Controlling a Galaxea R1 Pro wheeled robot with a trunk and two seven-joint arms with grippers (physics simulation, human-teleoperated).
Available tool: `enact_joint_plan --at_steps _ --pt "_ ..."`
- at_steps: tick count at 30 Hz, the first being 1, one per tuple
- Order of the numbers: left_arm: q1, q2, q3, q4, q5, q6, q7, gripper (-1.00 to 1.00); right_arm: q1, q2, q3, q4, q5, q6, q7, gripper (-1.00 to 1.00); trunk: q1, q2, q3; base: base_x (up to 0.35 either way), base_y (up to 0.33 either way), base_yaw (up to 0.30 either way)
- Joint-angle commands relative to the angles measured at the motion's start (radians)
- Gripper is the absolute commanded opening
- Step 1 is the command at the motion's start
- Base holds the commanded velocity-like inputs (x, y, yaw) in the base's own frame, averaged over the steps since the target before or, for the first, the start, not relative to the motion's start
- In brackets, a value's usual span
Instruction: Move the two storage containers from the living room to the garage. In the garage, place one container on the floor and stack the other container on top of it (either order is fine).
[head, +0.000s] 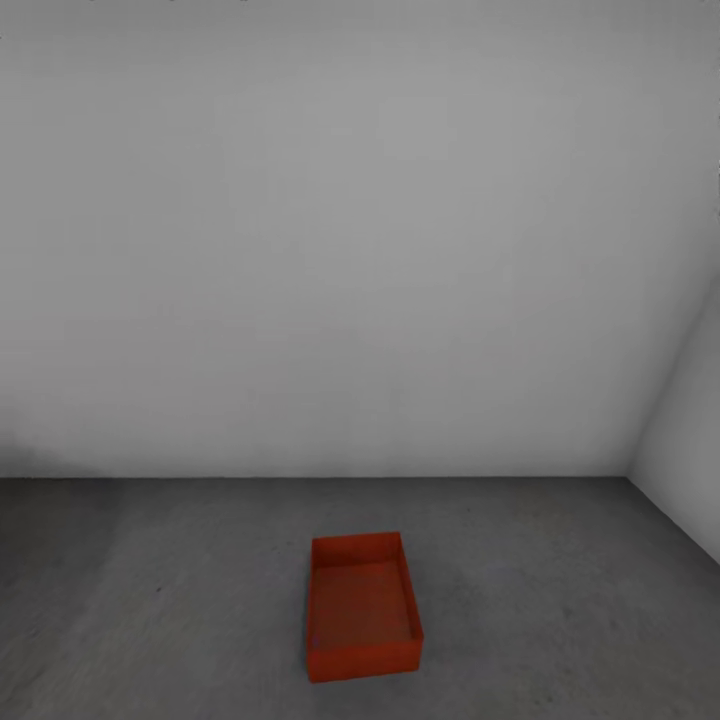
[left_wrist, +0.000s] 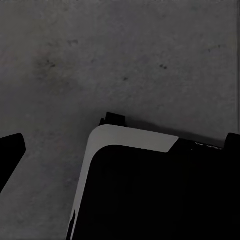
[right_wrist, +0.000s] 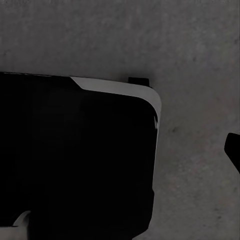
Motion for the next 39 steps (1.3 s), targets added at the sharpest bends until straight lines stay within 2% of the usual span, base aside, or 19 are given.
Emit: enact_joint_plan --at_steps 1,39 --pt "-0.001 0.0 -0.007 0.001 0.01 -0.003 -0.005 1.0 -0.001 0.0 0.007 0.003 -0.008 -0.006 0.004 1.0 0.0 -0.001 0.0 0.0 0.0 0.0" --pt "-0.001 0.0 -0.007 0.002 0.01 -0.004 -0.007 1.0 -0.001 0.0 0.007 0.003 -0.018 -0.005 0.001 1.0 0.0 -0.001 0.062 0.0 0.0 -0.017"
